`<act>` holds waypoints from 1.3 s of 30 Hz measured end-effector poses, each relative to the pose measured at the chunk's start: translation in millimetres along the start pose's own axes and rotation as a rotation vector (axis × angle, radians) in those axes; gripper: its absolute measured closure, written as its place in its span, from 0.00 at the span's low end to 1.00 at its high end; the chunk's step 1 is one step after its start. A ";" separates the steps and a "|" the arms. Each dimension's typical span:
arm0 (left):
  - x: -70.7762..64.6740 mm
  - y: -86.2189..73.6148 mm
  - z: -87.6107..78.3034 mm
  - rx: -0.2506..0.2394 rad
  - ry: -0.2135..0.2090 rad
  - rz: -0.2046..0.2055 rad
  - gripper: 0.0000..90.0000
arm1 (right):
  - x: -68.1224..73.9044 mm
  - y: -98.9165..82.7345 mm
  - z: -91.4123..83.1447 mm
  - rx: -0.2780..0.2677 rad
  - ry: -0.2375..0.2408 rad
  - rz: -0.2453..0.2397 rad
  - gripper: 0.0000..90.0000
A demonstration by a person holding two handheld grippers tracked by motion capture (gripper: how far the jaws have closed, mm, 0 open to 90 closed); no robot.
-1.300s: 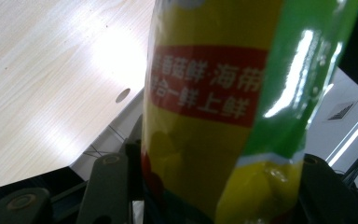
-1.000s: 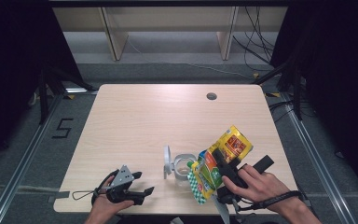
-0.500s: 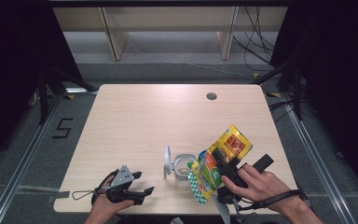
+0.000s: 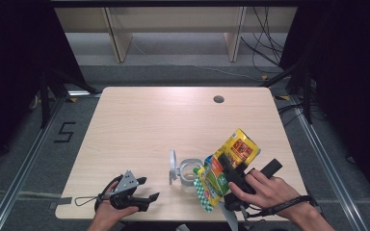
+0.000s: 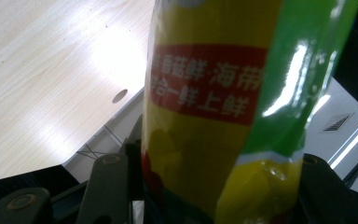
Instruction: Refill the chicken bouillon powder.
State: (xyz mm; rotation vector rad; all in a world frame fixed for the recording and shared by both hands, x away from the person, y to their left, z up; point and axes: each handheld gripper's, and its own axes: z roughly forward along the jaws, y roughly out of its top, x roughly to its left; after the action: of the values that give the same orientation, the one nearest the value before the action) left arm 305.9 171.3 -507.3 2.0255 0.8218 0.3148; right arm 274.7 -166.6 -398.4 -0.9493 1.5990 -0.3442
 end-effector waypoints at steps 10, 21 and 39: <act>-0.1 0.0 0.5 -0.002 -0.003 -0.004 0.28 | -1.7 -0.5 -1.0 0.002 -0.008 -0.006 0.59; 0.0 0.1 0.0 -0.003 -0.002 -0.002 0.28 | -2.9 0.7 -1.6 -0.014 -0.006 -0.011 0.59; 1.2 0.1 0.6 0.001 0.009 -0.024 0.22 | -7.2 0.4 -1.8 -0.016 -0.015 -0.049 0.59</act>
State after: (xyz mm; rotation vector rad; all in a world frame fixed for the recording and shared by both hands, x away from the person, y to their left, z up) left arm 307.2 171.7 -507.7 2.0154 0.8511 0.3105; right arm 272.8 -161.6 -393.3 -1.0021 1.5687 -0.3577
